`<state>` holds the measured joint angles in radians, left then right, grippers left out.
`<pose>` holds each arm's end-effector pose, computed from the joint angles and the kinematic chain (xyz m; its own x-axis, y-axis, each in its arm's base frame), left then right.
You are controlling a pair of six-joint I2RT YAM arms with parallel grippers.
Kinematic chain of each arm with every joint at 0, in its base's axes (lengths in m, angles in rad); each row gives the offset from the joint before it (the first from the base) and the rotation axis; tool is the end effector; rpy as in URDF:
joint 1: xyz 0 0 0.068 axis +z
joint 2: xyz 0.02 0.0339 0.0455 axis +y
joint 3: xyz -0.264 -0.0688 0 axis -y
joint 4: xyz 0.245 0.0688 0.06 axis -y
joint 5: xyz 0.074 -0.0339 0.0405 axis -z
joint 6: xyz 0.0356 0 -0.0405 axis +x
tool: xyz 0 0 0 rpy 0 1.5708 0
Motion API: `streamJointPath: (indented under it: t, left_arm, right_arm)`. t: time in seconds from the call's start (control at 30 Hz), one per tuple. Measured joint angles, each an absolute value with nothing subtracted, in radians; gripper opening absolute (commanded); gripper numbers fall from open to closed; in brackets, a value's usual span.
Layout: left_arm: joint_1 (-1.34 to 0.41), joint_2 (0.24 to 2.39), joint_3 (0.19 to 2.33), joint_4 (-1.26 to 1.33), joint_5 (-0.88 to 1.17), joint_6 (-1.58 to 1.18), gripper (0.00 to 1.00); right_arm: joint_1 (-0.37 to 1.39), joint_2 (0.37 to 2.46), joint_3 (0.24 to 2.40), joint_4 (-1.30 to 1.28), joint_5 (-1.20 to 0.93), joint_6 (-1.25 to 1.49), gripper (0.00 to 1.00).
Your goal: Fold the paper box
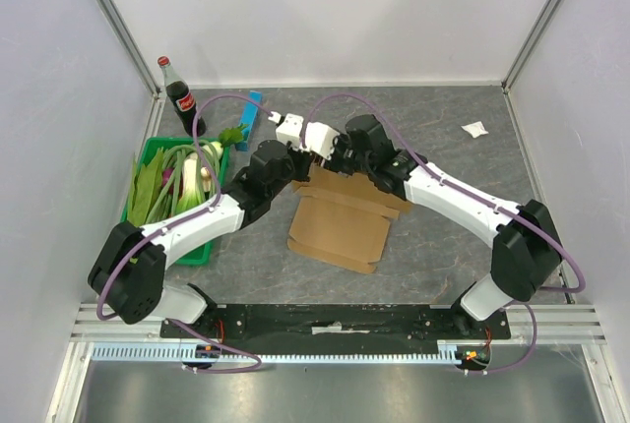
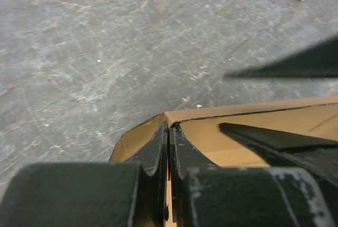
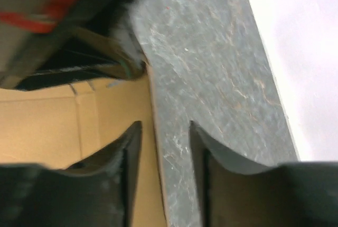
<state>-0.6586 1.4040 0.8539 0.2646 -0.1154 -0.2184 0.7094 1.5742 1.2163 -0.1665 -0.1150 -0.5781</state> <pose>0.2566 -0.1934 0.2661 -0.3302 -0.0166 -0.9438 0.4599 0.8703 -0.1762 0.2751 0.2415 0.2931 0.0766 -0.6497 -0.7564 -0.8126 0.3989 -0.4249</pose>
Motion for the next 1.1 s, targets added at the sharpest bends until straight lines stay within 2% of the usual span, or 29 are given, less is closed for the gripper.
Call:
streamJointPath:
  t: [0.03, 0.17, 0.27, 0.37, 0.5, 0.63, 0.77, 0.87, 0.93, 1.1]
  left_arm:
    - [-0.661, 1.404, 0.854, 0.265, -0.137, -0.215, 0.02]
    - [-0.672, 1.405, 0.846, 0.282, -0.225, -0.21, 0.02]
    - [-0.679, 1.404, 0.825, 0.315, -0.264, -0.211, 0.02]
    - [-0.688, 1.4, 0.803, 0.329, -0.29, -0.212, 0.02]
    - [-0.697, 1.393, 0.776, 0.355, -0.317, -0.22, 0.02]
    - [-0.698, 1.377, 0.741, 0.376, -0.347, -0.25, 0.02]
    - [-0.698, 1.36, 0.717, 0.381, -0.375, -0.298, 0.02]
    - [-0.698, 1.343, 0.693, 0.392, -0.397, -0.332, 0.02]
    - [-0.698, 1.33, 0.677, 0.398, -0.411, -0.348, 0.02]
    - [-0.703, 1.303, 0.654, 0.409, -0.437, -0.376, 0.02]
  right_arm:
    - [0.709, 1.574, 1.227, -0.175, -0.08, -0.543, 0.73]
    - [0.707, 1.573, 1.339, -0.331, 0.132, -0.274, 0.84]
    - [0.686, 1.55, 1.439, -0.505, 0.218, -0.028, 0.87]
    - [0.665, 1.463, 1.431, -0.611, 0.238, 0.207, 0.89]
    - [0.646, 1.243, 1.29, -0.609, 0.236, 0.662, 0.83]
    - [0.648, 1.094, 1.061, -0.427, 0.182, 1.14, 0.83]
    - [0.674, 1.184, 0.956, -0.269, 0.159, 1.502, 0.72]
    - [0.707, 1.286, 0.945, -0.225, 0.165, 1.689, 0.64]
    - [0.723, 1.31, 0.945, -0.204, 0.174, 1.767, 0.55]
    - [0.73, 1.341, 0.952, -0.159, 0.215, 1.901, 0.5]
